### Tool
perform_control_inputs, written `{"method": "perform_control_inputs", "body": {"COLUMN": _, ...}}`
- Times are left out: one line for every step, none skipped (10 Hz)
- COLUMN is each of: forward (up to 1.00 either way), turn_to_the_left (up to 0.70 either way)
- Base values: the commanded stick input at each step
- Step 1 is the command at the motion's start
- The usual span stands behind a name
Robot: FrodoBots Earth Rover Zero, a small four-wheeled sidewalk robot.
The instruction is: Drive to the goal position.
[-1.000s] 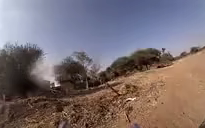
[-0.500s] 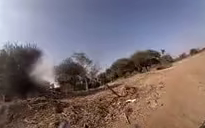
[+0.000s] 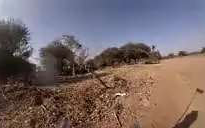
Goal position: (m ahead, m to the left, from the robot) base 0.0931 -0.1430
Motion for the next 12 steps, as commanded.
{"method": "perform_control_inputs", "body": {"forward": 0.70, "turn_to_the_left": 0.00}}
{"method": "perform_control_inputs", "body": {"forward": 0.70, "turn_to_the_left": 0.00}}
{"method": "perform_control_inputs", "body": {"forward": 0.70, "turn_to_the_left": 0.00}}
{"method": "perform_control_inputs", "body": {"forward": 0.70, "turn_to_the_left": -0.27}}
{"method": "perform_control_inputs", "body": {"forward": 0.70, "turn_to_the_left": -0.27}}
{"method": "perform_control_inputs", "body": {"forward": 0.70, "turn_to_the_left": -0.27}}
{"method": "perform_control_inputs", "body": {"forward": 0.66, "turn_to_the_left": -0.28}}
{"method": "perform_control_inputs", "body": {"forward": 0.40, "turn_to_the_left": -0.35}}
{"method": "perform_control_inputs", "body": {"forward": 0.15, "turn_to_the_left": -0.41}}
{"method": "perform_control_inputs", "body": {"forward": 0.00, "turn_to_the_left": -0.45}}
{"method": "perform_control_inputs", "body": {"forward": 0.00, "turn_to_the_left": -0.45}}
{"method": "perform_control_inputs", "body": {"forward": 0.00, "turn_to_the_left": -0.45}}
